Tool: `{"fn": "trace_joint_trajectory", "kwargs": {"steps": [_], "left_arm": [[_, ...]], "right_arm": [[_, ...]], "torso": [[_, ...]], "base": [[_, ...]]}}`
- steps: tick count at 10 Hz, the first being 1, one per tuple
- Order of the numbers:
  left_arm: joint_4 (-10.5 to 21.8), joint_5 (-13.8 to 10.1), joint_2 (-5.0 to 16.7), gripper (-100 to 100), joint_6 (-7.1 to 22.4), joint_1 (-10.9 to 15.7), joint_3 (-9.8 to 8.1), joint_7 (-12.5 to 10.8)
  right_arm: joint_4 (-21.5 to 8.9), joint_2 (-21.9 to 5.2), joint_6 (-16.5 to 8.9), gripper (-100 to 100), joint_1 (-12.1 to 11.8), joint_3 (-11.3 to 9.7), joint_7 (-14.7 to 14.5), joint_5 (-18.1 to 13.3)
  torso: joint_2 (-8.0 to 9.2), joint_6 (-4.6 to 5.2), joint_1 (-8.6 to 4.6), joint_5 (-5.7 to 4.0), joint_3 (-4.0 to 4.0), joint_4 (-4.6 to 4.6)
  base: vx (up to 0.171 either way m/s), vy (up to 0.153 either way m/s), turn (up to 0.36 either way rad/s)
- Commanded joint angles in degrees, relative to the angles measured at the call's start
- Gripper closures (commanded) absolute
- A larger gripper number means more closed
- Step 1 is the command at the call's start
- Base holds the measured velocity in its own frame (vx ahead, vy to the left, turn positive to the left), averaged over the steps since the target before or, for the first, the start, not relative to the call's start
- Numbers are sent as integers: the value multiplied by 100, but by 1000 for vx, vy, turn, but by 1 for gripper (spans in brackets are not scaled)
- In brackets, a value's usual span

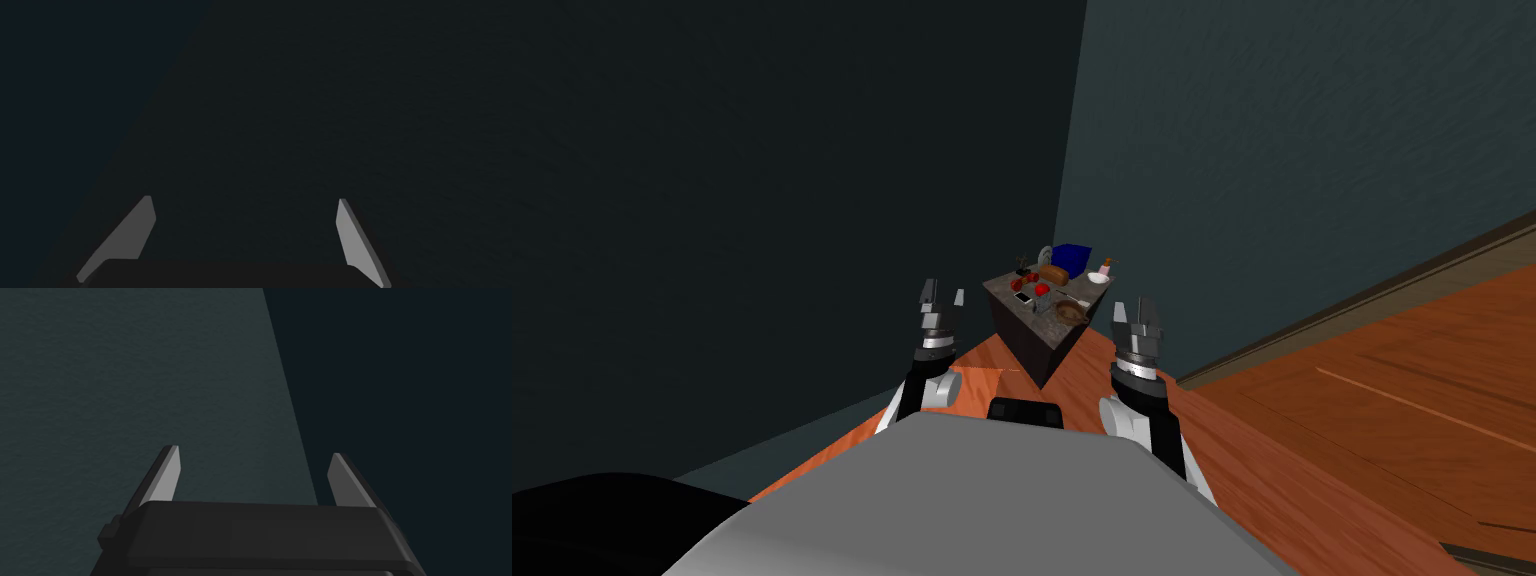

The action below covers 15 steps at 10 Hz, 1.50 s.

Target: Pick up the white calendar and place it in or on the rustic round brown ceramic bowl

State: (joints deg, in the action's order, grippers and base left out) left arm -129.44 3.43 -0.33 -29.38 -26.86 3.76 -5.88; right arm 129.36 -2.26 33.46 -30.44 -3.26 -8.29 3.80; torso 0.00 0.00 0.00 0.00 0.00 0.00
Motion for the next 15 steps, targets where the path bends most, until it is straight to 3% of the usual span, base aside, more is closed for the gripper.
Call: {"fn": "trace_joint_trajectory", "kwargs": {"steps": [1,7,8,10,13,14,15], "left_arm": [[0,0,0,0,0,0,0,0],[0,0,-1,0,0,1,1,0],[0,0,-1,0,0,1,1,0],[0,0,-1,0,0,0,1,0],[0,0,-1,0,0,0,1,0],[0,0,-1,0,0,0,1,0],[0,0,-1,0,0,1,1,0]], "right_arm": [[-2,-94,-93,-100,73,-4,98,-179],[-75,-379,-653,-100,362,-23,538,-1136],[-75,-379,-653,-100,362,-23,538,-1212],[-147,-482,-938,-100,464,-24,697,-1595],[-196,-539,-1100,-100,512,-20,774,-2012],[-256,-596,-1273,-100,558,-12,849,-2225],[-256,-596,-1273,-100,558,-12,849,-2313]], "torso": [[0,0,0,0,0,0],[24,-1,40,9,14,5],[19,-1,46,10,11,5],[10,0,34,8,6,2],[14,0,37,8,8,3],[14,0,27,7,8,3],[15,0,33,7,9,3]], "base": [[-24,15,7],[-53,79,-1],[-18,96,-6],[-37,99,-5],[-38,85,-10],[-44,88,-10],[-34,78,-14]]}}
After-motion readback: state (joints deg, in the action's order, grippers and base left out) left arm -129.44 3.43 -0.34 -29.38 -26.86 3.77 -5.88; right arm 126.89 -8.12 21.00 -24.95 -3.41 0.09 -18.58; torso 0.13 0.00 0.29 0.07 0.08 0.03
